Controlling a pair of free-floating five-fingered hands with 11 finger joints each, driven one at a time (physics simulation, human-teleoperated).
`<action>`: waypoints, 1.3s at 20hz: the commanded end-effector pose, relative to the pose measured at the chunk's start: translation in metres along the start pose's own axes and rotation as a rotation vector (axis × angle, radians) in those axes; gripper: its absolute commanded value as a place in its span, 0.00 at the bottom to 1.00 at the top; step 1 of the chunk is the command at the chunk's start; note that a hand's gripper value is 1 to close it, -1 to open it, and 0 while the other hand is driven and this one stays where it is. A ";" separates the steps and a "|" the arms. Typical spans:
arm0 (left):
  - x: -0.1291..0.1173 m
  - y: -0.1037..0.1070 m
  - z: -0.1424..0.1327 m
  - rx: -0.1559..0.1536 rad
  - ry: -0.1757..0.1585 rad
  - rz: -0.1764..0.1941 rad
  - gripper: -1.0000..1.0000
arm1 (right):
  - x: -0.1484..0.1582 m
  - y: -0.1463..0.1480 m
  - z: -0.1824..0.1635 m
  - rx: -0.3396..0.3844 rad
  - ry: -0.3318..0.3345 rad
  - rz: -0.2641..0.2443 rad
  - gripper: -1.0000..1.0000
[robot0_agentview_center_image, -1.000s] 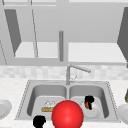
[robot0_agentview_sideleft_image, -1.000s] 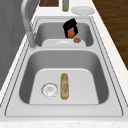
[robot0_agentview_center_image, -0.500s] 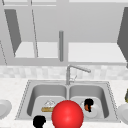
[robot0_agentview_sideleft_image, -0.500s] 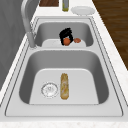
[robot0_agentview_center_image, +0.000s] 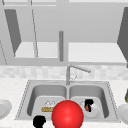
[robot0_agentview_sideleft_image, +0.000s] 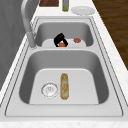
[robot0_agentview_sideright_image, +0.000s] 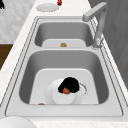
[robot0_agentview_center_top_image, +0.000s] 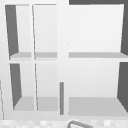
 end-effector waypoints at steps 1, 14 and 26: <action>0.000 0.000 0.000 0.000 0.000 0.000 0.50 | -0.010 0.008 -0.042 -0.025 0.011 0.021 1.00; 0.000 0.000 0.000 0.000 0.000 0.000 0.50 | -0.020 -0.019 -0.041 0.276 -0.115 -0.138 0.00; 0.000 0.000 0.000 0.000 0.000 0.000 0.50 | -0.021 -0.057 0.024 0.403 -0.092 -0.170 0.00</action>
